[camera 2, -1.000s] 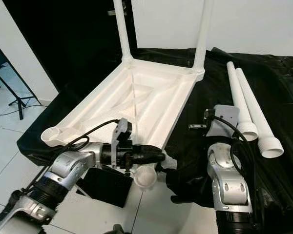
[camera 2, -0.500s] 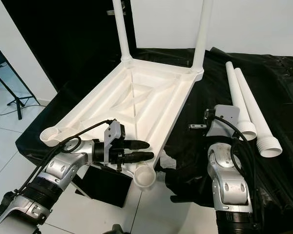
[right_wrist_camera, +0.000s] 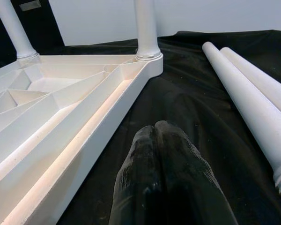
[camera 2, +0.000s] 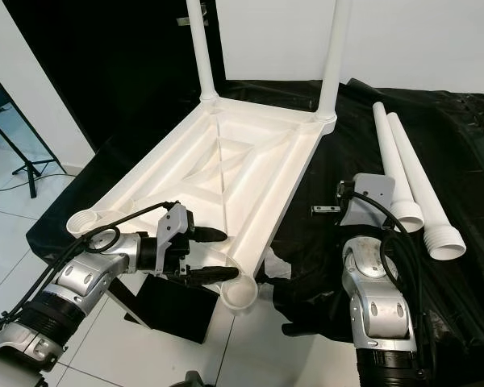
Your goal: Building children table
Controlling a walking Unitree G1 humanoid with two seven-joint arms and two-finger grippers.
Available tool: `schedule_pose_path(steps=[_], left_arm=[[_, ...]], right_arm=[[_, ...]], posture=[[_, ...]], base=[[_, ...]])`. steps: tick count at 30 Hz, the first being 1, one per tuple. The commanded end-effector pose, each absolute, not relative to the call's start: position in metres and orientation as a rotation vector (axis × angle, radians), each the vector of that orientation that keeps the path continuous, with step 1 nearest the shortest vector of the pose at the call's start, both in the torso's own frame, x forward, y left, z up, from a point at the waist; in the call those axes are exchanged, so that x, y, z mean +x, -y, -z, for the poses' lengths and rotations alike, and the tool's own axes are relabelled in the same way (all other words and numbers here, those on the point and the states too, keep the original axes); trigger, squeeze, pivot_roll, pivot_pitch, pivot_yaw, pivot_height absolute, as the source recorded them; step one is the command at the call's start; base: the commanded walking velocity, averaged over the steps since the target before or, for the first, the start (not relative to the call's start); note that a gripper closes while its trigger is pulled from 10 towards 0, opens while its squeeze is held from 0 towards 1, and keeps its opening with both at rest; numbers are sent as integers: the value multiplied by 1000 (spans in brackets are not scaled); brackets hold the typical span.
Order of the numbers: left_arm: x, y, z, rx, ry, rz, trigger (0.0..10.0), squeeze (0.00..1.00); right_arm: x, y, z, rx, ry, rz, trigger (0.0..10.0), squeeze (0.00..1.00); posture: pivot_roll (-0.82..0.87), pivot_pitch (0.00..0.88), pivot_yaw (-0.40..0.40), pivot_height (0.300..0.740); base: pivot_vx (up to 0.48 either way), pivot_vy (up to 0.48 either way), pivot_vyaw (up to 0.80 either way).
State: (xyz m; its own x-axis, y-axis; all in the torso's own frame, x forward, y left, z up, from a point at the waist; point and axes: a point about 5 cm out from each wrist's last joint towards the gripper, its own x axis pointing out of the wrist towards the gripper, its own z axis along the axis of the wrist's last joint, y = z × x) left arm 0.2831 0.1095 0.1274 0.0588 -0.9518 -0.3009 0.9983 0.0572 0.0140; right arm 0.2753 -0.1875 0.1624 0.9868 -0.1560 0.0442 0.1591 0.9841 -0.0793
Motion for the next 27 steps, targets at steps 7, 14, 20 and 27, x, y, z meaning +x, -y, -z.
schedule_pose_path(steps=[7, 14, 20, 27], left_arm=[[264, -131, -130, 241, -371, 1855, 10000, 0], [260, -143, -128, 291, -417, 1890, 10000, 0], [250, -149, -126, 316, -455, 1939, 10000, 0], [247, -153, -121, 344, -489, 1945, 10000, 0]], right_arm=[[275, 187, -158, -64, 12, 159, 10000, 0], [276, 188, -157, -51, 11, 165, 10000, 0], [277, 188, -159, -50, 14, 165, 10000, 0], [276, 189, -158, -45, 10, 167, 10000, 0]], posture=[[92, 0, 48, 740], [91, 0, 52, 740], [91, 0, 48, 740], [92, 0, 44, 740]], base=[[0, 0, 0], [0, 0, 0], [0, 0, 0], [0, 0, 0]])
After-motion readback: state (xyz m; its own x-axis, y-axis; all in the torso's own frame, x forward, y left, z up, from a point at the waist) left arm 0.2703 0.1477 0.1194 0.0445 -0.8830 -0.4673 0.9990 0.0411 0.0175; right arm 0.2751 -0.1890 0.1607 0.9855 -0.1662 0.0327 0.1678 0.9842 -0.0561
